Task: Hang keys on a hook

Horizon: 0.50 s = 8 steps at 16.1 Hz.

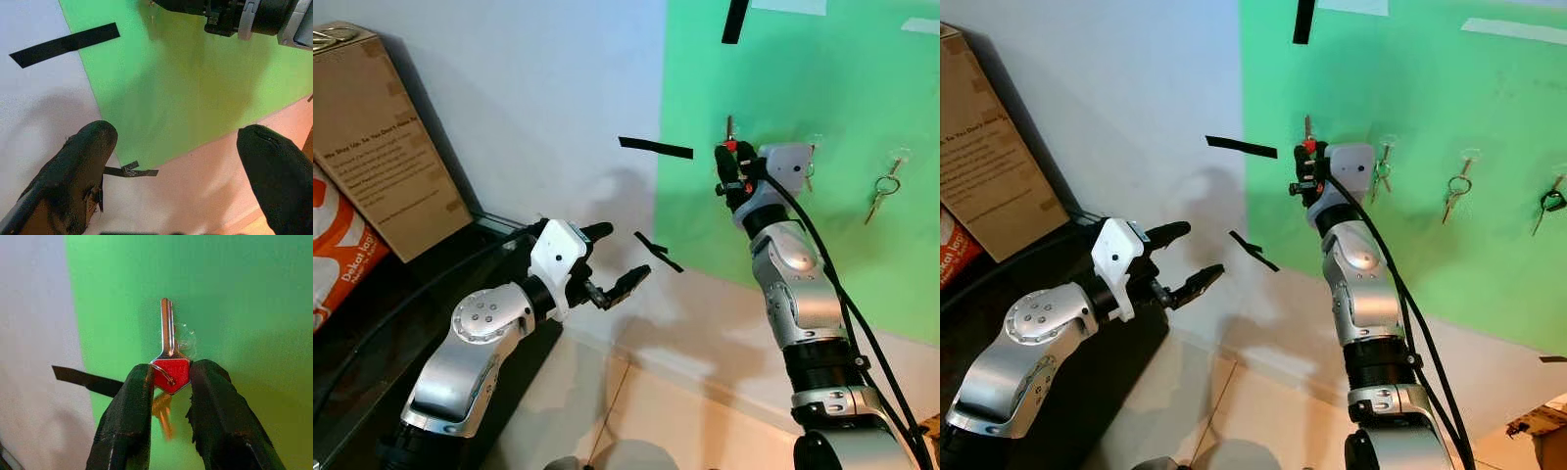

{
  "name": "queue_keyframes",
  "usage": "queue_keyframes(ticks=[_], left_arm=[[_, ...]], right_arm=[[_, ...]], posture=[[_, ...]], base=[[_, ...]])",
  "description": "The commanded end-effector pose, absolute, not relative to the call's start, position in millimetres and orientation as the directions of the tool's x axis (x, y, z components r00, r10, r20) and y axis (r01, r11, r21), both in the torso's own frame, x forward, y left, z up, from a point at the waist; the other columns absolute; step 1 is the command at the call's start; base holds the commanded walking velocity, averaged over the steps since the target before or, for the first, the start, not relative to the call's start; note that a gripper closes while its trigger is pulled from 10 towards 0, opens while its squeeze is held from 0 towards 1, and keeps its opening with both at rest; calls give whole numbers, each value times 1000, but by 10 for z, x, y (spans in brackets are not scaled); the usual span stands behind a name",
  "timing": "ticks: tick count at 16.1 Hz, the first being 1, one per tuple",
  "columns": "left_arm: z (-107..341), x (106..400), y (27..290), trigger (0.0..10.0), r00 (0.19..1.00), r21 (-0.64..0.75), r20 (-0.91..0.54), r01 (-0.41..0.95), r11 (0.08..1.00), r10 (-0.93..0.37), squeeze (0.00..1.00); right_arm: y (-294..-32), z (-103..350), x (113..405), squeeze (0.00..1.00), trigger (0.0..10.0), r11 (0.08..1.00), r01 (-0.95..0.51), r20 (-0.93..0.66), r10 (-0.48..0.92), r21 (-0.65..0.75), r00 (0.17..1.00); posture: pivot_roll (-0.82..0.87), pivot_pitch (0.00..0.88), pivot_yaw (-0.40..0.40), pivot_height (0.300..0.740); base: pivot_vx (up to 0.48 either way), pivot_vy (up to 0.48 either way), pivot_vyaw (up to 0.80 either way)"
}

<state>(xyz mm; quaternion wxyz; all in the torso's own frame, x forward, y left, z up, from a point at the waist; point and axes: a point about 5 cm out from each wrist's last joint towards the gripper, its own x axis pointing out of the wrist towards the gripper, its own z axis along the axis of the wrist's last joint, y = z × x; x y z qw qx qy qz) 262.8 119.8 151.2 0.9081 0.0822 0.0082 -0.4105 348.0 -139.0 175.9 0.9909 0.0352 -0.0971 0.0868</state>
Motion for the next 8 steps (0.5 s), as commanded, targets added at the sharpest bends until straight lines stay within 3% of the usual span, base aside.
queue_keyframes(ticks=[1,8], left_arm=[[1529,2628,1193,10000,658,161,-87,750,641,-748,67],[1524,2628,1185,10000,654,161,-89,754,637,-752,67]], right_arm=[[-1469,1711,3510,0,10000,988,-132,169,117,79,979],[-1642,1502,3413,0,10000,989,-62,122,45,138,991]], posture=[[-16,0,77,740],[-22,0,78,740]], base=[[0,0,0],[0,0,0]])
